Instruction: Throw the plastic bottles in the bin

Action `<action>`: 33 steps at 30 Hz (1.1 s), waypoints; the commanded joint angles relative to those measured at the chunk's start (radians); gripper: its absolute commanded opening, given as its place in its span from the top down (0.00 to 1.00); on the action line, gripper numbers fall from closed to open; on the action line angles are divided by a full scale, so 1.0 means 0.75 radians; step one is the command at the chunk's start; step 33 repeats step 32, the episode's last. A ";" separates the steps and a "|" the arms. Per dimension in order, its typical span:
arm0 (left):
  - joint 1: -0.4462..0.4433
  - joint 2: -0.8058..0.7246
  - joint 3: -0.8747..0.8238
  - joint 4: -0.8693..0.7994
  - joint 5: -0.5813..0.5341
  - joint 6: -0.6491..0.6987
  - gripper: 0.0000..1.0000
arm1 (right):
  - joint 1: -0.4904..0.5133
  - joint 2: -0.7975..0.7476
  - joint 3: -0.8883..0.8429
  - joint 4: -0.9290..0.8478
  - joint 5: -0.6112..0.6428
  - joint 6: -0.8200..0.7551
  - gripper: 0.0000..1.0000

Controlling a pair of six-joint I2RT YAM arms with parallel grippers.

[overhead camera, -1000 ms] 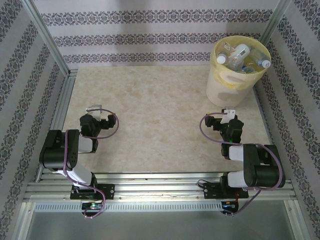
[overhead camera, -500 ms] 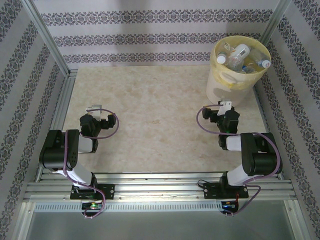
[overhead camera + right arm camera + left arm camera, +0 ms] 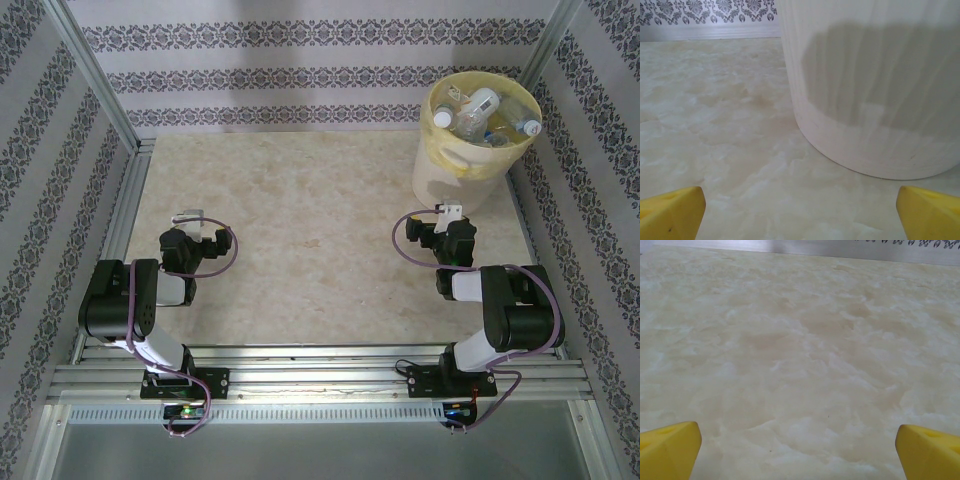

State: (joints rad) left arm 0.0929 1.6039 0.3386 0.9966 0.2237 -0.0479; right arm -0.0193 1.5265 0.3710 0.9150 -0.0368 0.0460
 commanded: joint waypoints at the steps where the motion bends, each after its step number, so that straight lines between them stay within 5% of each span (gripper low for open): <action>1: -0.005 -0.009 0.008 0.050 -0.014 0.013 0.00 | 0.015 -0.012 0.007 0.011 0.038 -0.004 0.02; 33: -0.005 -0.011 0.009 0.050 -0.013 0.013 0.00 | 0.024 -0.013 0.010 -0.001 0.042 -0.015 0.02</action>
